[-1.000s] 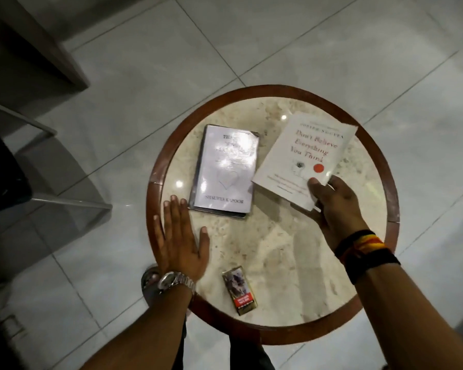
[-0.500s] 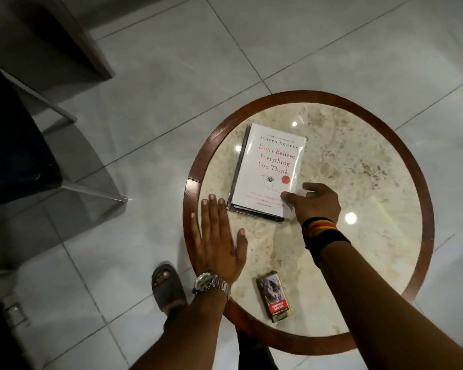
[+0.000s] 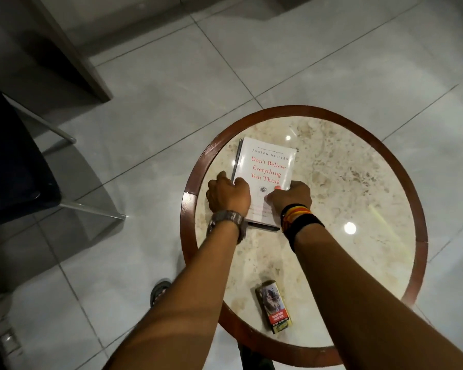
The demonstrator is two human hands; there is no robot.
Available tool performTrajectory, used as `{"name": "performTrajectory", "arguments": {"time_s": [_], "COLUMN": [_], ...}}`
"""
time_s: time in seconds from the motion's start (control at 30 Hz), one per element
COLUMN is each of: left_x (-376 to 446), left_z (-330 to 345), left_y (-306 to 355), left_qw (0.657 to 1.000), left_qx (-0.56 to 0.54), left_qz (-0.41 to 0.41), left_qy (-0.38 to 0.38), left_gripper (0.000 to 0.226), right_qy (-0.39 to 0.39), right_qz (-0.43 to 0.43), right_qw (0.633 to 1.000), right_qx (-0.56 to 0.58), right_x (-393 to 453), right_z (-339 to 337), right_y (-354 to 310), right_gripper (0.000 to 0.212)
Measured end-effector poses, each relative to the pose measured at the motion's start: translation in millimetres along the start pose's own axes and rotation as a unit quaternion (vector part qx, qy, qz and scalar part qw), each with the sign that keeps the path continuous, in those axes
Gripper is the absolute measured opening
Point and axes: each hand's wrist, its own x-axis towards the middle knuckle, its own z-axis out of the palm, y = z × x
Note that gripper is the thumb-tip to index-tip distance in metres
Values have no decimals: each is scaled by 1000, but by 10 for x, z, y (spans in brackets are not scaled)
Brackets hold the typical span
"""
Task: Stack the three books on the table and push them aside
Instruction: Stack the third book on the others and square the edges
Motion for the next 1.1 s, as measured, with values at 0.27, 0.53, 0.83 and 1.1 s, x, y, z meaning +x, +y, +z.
{"name": "performTrajectory", "arguments": {"time_s": [0.27,0.53,0.83,1.1], "left_x": [146,-433,-393,-649], "left_z": [-264,-130,357,631], "left_y": [156,315,-105,315], "left_qw": [992,950,952,970], "left_qx": [-13,-38,39,-48], "left_qz": [11,303,304,233], "left_qy": [-121,-59,25,55], "left_gripper": [34,38,65,45], "right_qy": [-132,23,33,3], "right_qz": [34,-280,-300,-283], "right_qw": [981,947,950,955], "right_qx": [135,156,74,92], "right_x": [123,-236,-22,133], "right_z": [-258,-677,-673,-1137], "right_y": [125,74,399,353], "right_gripper": [47,44,44,30]}}
